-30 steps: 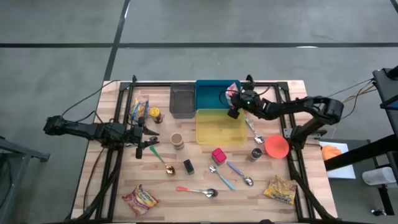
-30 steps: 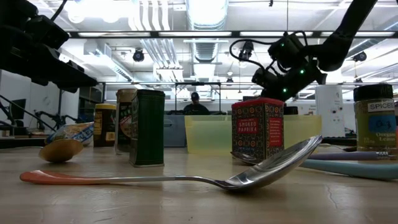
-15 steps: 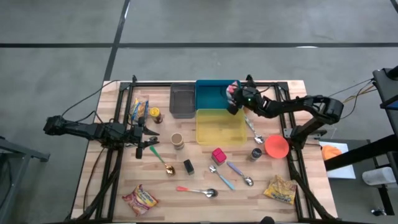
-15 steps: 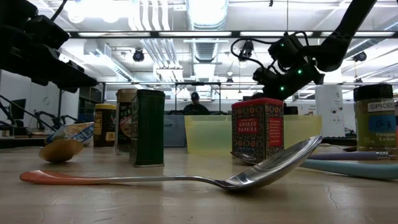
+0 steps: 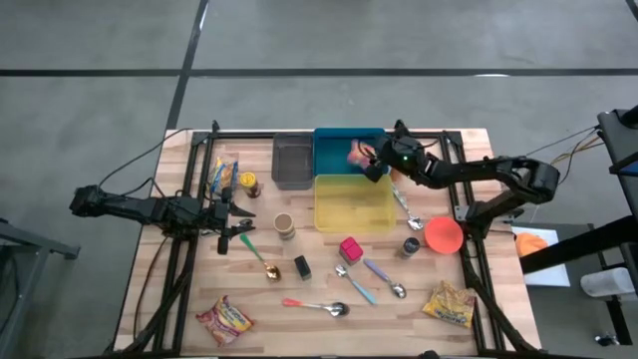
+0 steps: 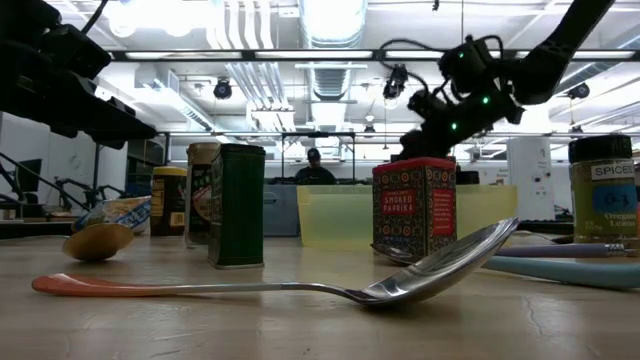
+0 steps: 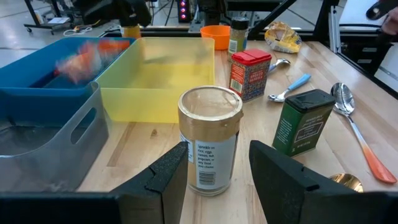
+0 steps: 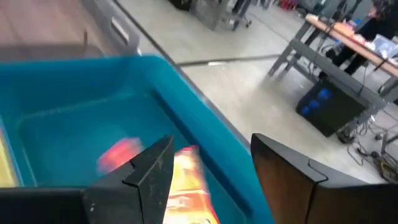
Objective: Pick & Place Food Item
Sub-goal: Put the yellow noodle pack into the blue bin
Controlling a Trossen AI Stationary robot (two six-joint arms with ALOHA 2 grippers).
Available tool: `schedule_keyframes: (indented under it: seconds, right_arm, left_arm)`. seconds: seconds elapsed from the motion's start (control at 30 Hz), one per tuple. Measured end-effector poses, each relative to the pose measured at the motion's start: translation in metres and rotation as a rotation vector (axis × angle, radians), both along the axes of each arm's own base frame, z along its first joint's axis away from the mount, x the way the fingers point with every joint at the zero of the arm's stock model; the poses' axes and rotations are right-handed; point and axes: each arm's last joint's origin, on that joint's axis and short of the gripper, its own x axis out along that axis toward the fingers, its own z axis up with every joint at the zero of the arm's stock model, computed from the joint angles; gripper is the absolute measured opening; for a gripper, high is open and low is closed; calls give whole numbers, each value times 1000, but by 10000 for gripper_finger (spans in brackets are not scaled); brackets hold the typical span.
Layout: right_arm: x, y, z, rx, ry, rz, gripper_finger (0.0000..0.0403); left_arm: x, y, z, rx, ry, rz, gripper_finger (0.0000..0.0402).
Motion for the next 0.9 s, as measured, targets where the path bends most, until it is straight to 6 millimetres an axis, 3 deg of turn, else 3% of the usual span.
schedule_keyframes:
  seconds: [0.23, 0.4, 0.6, 0.9]
  right_arm:
    - [-6, 14, 22, -15, -51, 29, 212]
    - [-13, 30, 29, 76, -42, 48, 212]
    - [-28, 63, 32, 235, 29, 92, 212]
    - [-47, 112, 48, 388, -42, 192, 212]
  left_arm:
    - [0, 0, 0, 0, 0, 0, 173]
    - [0, 0, 0, 0, 0, 0, 173]
    - [0, 0, 0, 0, 0, 0, 173]
    - [0, 0, 0, 0, 0, 0, 173]
